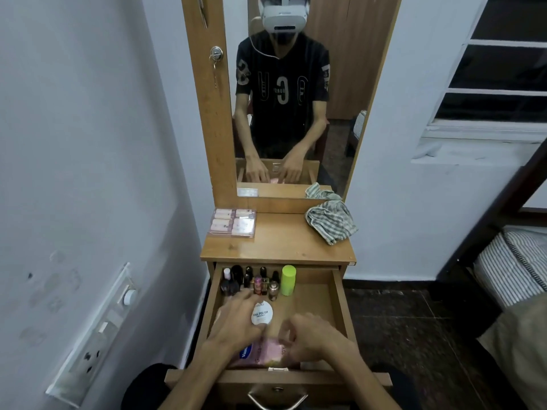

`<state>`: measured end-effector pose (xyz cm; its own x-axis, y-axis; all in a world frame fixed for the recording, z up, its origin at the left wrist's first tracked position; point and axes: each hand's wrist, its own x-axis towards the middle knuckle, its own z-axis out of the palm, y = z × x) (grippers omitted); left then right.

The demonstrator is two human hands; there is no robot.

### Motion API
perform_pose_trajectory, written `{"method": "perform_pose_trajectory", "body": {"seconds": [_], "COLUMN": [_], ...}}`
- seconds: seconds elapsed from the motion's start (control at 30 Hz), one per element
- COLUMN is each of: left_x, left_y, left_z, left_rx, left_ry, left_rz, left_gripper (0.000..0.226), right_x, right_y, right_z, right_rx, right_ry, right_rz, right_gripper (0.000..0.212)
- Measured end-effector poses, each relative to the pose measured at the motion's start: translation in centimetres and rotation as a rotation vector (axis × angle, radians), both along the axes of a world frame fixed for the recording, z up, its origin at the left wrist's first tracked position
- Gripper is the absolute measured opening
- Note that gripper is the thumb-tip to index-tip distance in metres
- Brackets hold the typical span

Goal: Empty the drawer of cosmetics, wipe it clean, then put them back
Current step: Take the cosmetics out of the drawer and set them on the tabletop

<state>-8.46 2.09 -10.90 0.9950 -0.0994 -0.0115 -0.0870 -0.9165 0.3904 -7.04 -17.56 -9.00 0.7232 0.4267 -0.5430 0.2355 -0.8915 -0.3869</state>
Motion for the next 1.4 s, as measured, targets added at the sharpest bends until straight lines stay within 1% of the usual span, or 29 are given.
{"method": "perform_pose_trajectory", "body": {"seconds": [0.1, 0.2, 0.37, 0.53, 0.6, 0.7, 0.77, 0.83, 0.9, 0.97, 1.03, 1.1, 1.2, 1.3, 1.4], "left_x": [0.6, 1.0, 1.4, 1.8, 1.7, 1.2, 0.7, 0.6, 0.9, 1.7, 2.7, 3.8, 5.7, 7.8, 8.9], "left_y": [-1.3, -1.9, -2.1, -1.7, -1.4, -1.0, -0.8, -0.3, 0.2, 0.9, 1.6, 2.2, 2.3, 1.5, -0.1], "left_z": [-0.2, -0.4, -0.4, -0.2, -0.1, 0.4, 1.5, 3.0, 4.7, 6.0, 7.2, 7.9, 8.5, 8.5, 8.2], "left_rx": [0.069, 0.114, 0.093, 0.04, -0.006, -0.137, -0.218, -0.315, -0.444, -0.542, -0.597, -0.596, -0.537, -0.472, -0.446], "left_ry": [0.039, 0.025, 0.025, 0.061, 0.05, 0.022, -0.035, -0.133, -0.237, -0.319, -0.403, -0.471, -0.424, -0.387, -0.319], "left_rz": [0.008, -0.003, 0.039, 0.051, 0.072, 0.102, 0.104, 0.149, 0.22, 0.282, 0.336, 0.374, 0.373, 0.342, 0.287], "left_gripper": [0.048, 0.046, 0.049, 0.047, 0.045, 0.044, 0.04, 0.036, 0.032, 0.034, 0.037, 0.043, 0.056, 0.065, 0.062], "right_x": [-0.2, -0.5, 0.1, 0.8, 0.9, 0.8, 0.8, 1.1, 1.7, 2.7, 4.0, 5.4, 8.1, 11.6, 14.1], "right_y": [-0.1, -0.6, -1.9, -3.6, -4.2, -5.2, -5.8, -6.2, -6.5, -6.6, -6.7, -6.6, -4.7, -0.9, 2.7], "right_z": [-0.4, -0.5, -0.2, 2.4, 3.7, 5.9, 7.5, 9.1, 10.5, 11.3, 11.8, 11.9, 11.2, 9.8, 8.7], "right_rx": [-0.021, 0.062, 0.041, -0.02, -0.053, -0.047, -0.021, 0.012, 0.051, 0.1, 0.18, 0.292, 0.491, 0.638, 0.727], "right_ry": [-0.061, -0.007, -0.025, -0.032, -0.033, -0.042, -0.05, -0.052, -0.069, -0.122, -0.169, -0.216, -0.314, -0.513, -0.647], "right_rz": [-0.003, -0.052, -0.042, -0.005, 0.028, 0.016, 0.0, 0.012, -0.014, -0.077, -0.158, -0.23, -0.351, -0.531, -0.685], "right_gripper": [0.055, 0.052, 0.042, 0.046, 0.042, 0.036, 0.027, 0.026, 0.026, 0.03, 0.036, 0.04, 0.041, 0.039, 0.039]}}
